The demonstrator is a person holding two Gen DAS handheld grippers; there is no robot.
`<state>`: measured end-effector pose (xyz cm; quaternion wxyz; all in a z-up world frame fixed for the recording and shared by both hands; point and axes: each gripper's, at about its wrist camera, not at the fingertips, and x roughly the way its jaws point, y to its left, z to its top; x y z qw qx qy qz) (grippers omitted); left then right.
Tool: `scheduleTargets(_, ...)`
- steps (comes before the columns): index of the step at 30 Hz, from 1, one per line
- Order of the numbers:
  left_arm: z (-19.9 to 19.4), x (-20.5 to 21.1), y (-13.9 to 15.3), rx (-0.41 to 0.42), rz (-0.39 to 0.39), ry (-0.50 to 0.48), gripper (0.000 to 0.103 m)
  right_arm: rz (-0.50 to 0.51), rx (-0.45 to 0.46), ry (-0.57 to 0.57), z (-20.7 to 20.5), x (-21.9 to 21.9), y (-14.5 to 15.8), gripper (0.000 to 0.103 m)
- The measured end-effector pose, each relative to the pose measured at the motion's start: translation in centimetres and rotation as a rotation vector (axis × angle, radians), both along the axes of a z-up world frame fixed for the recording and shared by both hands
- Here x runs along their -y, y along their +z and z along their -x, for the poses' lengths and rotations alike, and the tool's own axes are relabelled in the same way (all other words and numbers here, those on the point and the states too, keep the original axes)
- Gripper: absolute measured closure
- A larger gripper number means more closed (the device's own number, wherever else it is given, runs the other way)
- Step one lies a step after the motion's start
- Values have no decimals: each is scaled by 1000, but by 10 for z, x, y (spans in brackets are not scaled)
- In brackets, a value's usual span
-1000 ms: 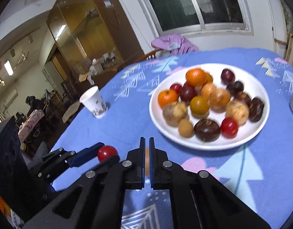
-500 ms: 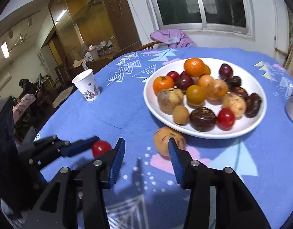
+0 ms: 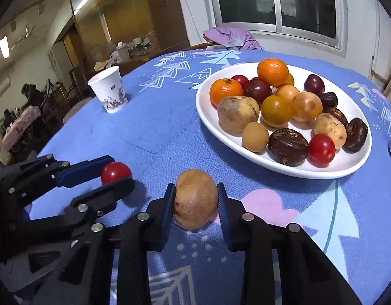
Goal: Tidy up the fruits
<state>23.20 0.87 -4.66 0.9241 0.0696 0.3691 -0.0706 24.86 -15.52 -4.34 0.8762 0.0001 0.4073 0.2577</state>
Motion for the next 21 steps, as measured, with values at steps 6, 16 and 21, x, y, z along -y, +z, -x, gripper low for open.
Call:
scheduleTargets(6, -17, 15, 32, 60, -10, -12, 74, -120, 133, -81, 2, 48, 67, 70)
scheduleTargets(16, -107, 72, 71, 90, -6, -53, 74, -96, 141, -205, -70, 91, 98, 70)
scheduleTargets(21, -142, 86, 29, 2, 7, -57, 74, -81, 19, -234, -103, 88, 33, 70)
